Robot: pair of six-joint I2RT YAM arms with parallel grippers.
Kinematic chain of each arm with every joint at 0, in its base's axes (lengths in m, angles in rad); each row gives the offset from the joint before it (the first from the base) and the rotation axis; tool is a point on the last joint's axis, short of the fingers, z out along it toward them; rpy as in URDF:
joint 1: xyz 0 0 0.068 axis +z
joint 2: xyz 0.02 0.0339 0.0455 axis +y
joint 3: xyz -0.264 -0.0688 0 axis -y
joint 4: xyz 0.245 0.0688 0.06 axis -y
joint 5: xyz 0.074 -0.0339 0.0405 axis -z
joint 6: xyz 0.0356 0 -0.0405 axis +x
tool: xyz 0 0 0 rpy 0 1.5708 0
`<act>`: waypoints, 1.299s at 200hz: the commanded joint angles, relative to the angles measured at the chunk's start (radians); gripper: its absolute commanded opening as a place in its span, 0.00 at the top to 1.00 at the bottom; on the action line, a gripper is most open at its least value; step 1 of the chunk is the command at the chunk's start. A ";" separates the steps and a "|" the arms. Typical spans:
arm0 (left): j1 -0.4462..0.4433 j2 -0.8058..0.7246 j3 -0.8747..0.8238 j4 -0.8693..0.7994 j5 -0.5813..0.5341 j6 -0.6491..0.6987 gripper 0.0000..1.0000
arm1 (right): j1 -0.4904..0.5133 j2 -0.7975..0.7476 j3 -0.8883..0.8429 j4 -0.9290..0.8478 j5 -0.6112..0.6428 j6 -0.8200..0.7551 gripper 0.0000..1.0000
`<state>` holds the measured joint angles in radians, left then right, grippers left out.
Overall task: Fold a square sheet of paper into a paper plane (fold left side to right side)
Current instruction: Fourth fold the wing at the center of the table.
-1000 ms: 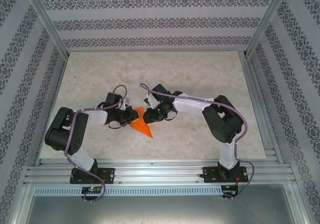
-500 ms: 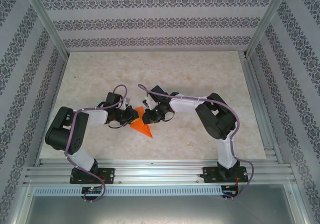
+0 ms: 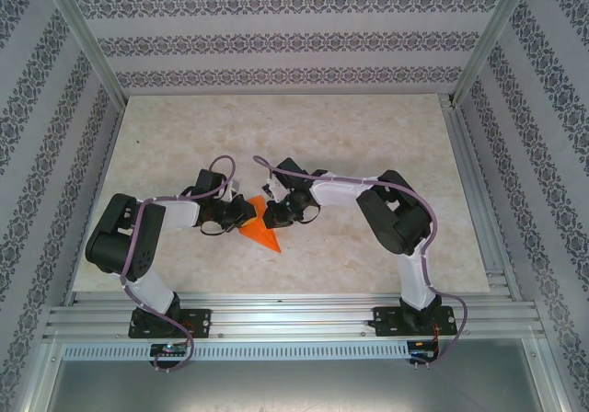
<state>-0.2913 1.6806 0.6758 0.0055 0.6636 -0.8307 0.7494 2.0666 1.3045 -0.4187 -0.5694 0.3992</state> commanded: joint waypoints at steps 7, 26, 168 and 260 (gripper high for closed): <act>-0.014 0.016 0.019 -0.010 -0.020 0.024 0.91 | -0.018 0.026 0.026 -0.019 0.034 -0.020 0.91; -0.014 0.020 0.020 -0.010 -0.019 0.025 0.90 | -0.022 0.030 0.021 -0.017 0.033 -0.017 0.91; -0.012 -0.163 -0.034 -0.114 -0.052 0.057 0.88 | -0.024 0.034 0.001 -0.009 0.023 -0.022 0.92; -0.012 -0.078 -0.078 -0.081 -0.080 0.058 0.96 | -0.025 -0.008 0.012 -0.007 0.011 -0.009 0.93</act>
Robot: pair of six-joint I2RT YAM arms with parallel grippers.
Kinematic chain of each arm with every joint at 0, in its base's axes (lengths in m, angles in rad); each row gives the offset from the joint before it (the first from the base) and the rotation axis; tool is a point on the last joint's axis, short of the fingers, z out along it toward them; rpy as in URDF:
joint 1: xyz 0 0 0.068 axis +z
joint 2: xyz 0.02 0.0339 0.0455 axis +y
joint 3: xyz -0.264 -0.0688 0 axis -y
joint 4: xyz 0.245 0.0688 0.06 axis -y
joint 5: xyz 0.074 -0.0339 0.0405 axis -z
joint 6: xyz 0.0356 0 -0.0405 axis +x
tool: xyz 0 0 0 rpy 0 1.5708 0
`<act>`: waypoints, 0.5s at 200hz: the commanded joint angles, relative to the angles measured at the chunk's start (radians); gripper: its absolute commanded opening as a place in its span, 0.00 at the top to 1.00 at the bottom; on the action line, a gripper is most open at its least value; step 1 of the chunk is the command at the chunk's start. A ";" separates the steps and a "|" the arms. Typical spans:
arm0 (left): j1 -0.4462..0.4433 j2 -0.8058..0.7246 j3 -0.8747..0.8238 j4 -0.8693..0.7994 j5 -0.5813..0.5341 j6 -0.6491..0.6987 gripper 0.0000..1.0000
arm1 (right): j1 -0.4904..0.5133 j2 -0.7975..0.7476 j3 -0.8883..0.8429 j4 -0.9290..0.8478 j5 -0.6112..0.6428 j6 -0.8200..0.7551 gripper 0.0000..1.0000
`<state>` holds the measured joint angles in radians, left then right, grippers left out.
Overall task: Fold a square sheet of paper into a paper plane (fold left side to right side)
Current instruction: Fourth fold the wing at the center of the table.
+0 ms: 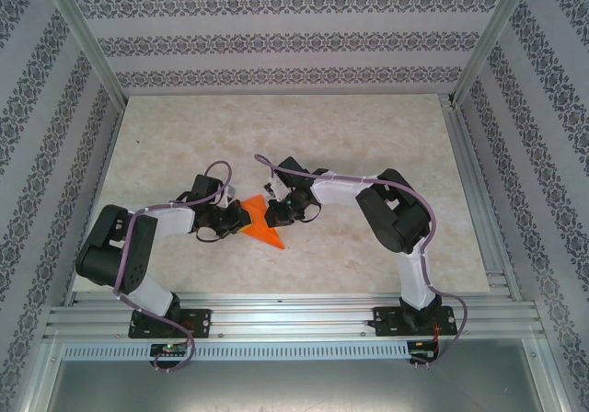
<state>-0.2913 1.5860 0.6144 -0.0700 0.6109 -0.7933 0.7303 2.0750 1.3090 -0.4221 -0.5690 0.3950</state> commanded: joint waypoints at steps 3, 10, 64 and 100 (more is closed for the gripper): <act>-0.012 0.018 -0.018 -0.009 -0.030 0.023 0.96 | -0.006 -0.019 0.007 -0.004 0.011 -0.004 0.92; -0.013 0.024 -0.020 -0.011 -0.036 0.027 0.96 | -0.006 -0.026 0.009 -0.004 0.010 -0.003 0.92; -0.012 0.060 -0.027 -0.005 -0.049 0.037 0.96 | -0.009 -0.062 0.009 -0.004 0.004 0.007 0.92; -0.013 0.065 -0.022 -0.010 -0.053 0.040 0.96 | -0.010 -0.059 0.006 -0.009 0.007 0.006 0.92</act>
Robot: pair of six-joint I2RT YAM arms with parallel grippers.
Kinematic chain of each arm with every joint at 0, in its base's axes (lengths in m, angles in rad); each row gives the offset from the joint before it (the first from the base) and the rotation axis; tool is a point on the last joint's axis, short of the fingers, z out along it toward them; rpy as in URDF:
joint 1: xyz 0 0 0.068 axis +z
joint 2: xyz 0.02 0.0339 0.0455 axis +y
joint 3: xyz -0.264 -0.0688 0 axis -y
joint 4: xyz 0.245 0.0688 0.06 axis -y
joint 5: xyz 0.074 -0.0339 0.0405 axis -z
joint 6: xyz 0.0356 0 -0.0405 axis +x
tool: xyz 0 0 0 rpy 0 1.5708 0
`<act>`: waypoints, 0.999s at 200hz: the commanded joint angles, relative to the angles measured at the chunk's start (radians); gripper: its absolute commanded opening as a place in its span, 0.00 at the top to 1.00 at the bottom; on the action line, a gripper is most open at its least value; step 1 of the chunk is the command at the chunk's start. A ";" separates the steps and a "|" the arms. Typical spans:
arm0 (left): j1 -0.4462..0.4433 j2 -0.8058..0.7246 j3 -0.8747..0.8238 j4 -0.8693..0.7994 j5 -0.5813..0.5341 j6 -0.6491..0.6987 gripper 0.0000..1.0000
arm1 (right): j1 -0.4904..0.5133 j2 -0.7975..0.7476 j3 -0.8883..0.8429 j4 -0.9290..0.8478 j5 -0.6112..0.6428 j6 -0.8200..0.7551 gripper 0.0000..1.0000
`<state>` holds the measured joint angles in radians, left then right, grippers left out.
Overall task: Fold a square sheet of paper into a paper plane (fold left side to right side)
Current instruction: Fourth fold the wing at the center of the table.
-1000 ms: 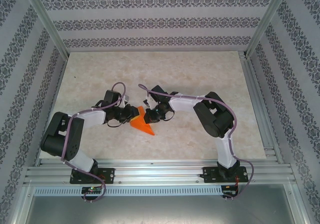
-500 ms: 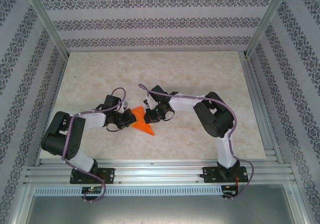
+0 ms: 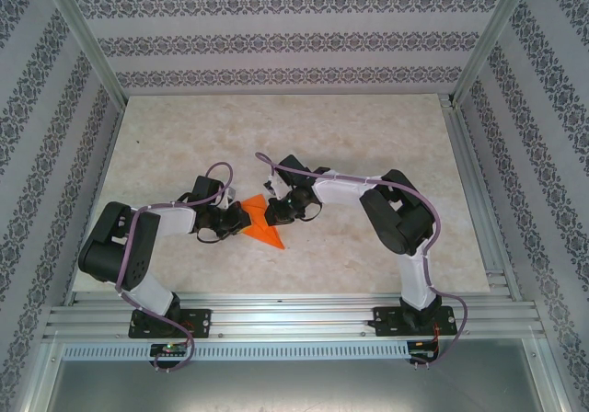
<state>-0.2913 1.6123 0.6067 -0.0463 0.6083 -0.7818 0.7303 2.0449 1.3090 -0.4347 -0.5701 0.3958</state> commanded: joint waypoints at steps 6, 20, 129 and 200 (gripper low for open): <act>-0.012 0.038 -0.013 -0.033 -0.050 0.030 0.96 | -0.009 -0.024 0.005 0.005 0.009 0.006 0.92; -0.012 0.038 -0.013 -0.035 -0.050 0.029 0.96 | -0.011 -0.015 0.001 0.003 0.015 0.002 0.92; -0.012 0.039 -0.009 -0.044 -0.054 0.034 0.96 | -0.017 0.021 -0.011 0.009 0.026 0.005 0.92; -0.012 0.038 -0.003 -0.048 -0.053 0.039 0.96 | -0.007 0.056 -0.014 0.007 0.024 0.009 0.92</act>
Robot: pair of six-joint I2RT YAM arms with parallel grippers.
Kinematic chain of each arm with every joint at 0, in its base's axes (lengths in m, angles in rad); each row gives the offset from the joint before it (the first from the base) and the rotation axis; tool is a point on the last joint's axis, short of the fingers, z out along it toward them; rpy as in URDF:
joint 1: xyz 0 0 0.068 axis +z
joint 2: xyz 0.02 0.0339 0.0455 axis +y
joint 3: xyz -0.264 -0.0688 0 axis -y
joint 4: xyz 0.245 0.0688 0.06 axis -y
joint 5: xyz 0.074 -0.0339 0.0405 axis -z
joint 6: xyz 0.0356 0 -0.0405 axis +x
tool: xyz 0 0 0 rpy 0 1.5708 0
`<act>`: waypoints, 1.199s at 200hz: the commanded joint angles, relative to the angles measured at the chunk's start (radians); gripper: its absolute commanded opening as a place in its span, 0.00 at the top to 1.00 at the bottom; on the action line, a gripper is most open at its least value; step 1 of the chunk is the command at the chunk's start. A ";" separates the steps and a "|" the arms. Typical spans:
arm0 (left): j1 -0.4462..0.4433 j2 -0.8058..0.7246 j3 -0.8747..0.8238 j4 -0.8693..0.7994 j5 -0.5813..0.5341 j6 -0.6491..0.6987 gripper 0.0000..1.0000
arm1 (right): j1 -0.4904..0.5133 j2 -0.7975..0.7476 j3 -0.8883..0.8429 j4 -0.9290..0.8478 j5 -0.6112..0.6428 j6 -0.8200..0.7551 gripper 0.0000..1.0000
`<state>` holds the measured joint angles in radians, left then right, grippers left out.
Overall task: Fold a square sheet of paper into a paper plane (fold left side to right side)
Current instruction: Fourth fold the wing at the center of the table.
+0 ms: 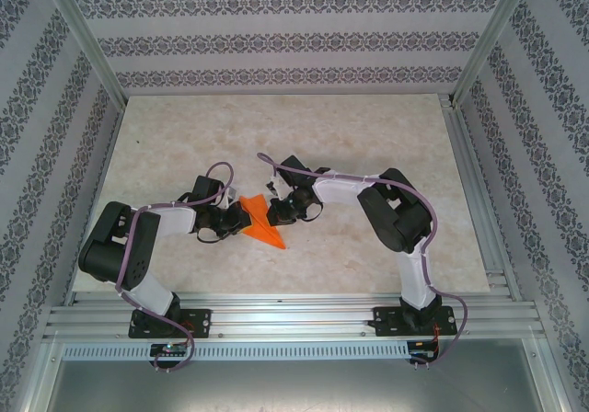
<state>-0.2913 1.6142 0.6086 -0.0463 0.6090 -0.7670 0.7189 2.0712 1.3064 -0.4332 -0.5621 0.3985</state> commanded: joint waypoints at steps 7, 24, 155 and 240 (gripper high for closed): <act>-0.012 0.036 -0.005 -0.049 -0.053 0.022 0.96 | 0.006 0.030 -0.013 0.005 0.016 0.007 0.92; -0.012 0.036 -0.004 -0.050 -0.054 0.024 0.96 | 0.009 0.030 -0.018 0.007 0.016 0.010 0.92; -0.002 -0.079 0.156 -0.104 0.002 -0.009 0.90 | 0.025 0.046 -0.024 -0.007 0.039 0.019 0.91; -0.031 0.094 0.176 0.002 0.023 -0.031 0.92 | 0.029 0.047 -0.016 -0.024 0.049 0.009 0.91</act>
<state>-0.3099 1.6733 0.7605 -0.1093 0.6201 -0.7902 0.7265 2.0727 1.3006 -0.4213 -0.5625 0.4179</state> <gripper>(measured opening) 0.084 0.093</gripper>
